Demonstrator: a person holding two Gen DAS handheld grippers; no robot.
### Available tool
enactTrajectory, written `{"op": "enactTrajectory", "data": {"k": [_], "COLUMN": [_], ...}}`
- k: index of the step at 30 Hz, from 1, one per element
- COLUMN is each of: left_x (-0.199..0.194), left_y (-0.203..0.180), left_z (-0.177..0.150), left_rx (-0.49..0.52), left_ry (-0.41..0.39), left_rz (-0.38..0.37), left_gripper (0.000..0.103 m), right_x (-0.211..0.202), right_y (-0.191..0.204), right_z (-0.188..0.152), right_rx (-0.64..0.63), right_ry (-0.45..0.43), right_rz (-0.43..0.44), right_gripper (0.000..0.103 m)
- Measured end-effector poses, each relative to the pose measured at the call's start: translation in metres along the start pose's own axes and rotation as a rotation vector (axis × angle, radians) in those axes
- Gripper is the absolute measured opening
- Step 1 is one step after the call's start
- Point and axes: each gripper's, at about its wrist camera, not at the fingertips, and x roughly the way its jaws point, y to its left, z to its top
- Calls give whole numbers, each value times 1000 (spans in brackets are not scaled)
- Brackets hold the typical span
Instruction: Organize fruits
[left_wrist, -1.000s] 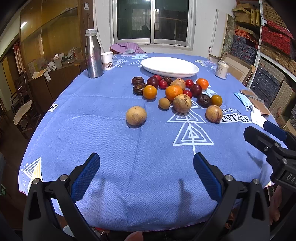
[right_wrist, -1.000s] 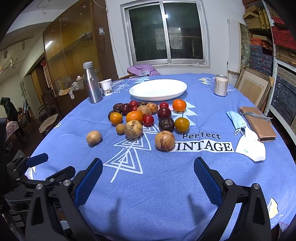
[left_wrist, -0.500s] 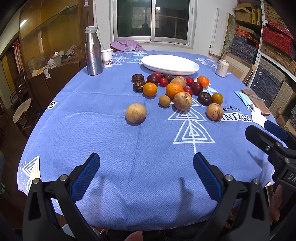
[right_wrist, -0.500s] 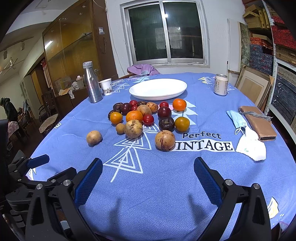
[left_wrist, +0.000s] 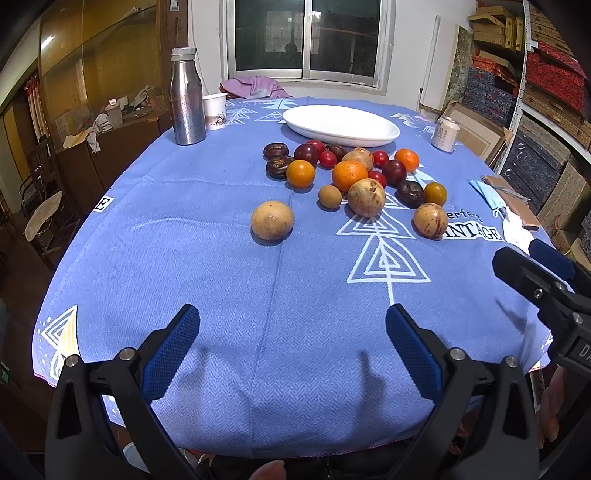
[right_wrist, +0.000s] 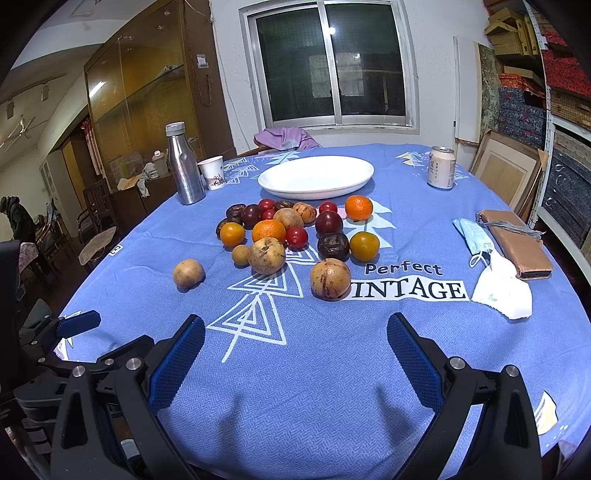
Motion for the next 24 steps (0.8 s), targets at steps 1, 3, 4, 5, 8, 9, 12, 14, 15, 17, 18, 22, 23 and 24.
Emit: {"op": "enactTrajectory", "data": {"k": [1, 3, 4, 5, 8, 9, 12, 14, 15, 17, 18, 22, 23, 24], "left_x": [0, 1, 1, 1, 0, 0, 0, 1, 1, 1, 1, 1, 1, 0], "left_y": [1, 1, 1, 1, 1, 1, 1, 1, 1, 1, 1, 1, 1, 1], "left_z": [0, 0, 0, 0, 0, 0, 0, 0, 0, 0, 0, 0, 0, 0], "left_rx": [0, -2, -3, -3, -4, -4, -4, -4, -3, -4, -5, -4, -4, -4], "left_ry": [1, 4, 5, 6, 7, 8, 8, 7, 7, 8, 8, 9, 9, 10], "left_rz": [0, -1, -1, -1, -2, -2, -3, -1, -1, -3, -3, -3, -3, -3], "left_gripper": [99, 99, 99, 99, 99, 99, 99, 99, 99, 99, 99, 99, 99, 99], "right_x": [0, 1, 1, 1, 1, 1, 1, 1, 1, 1, 1, 1, 1, 1], "right_y": [0, 2, 1, 1, 1, 1, 1, 1, 1, 1, 1, 1, 1, 1], "right_z": [0, -1, -1, -1, 0, 0, 0, -1, -1, -1, -1, -1, 0, 0], "right_rx": [0, 0, -1, -1, 1, 1, 1, 2, 2, 1, 1, 2, 2, 3], "right_ry": [1, 1, 1, 1, 2, 2, 2, 1, 1, 1, 1, 2, 2, 2], "right_rz": [1, 2, 0, 0, 1, 1, 1, 1, 2, 1, 1, 2, 2, 3], "right_gripper": [100, 100, 100, 100, 100, 100, 100, 100, 100, 100, 100, 100, 100, 100]}}
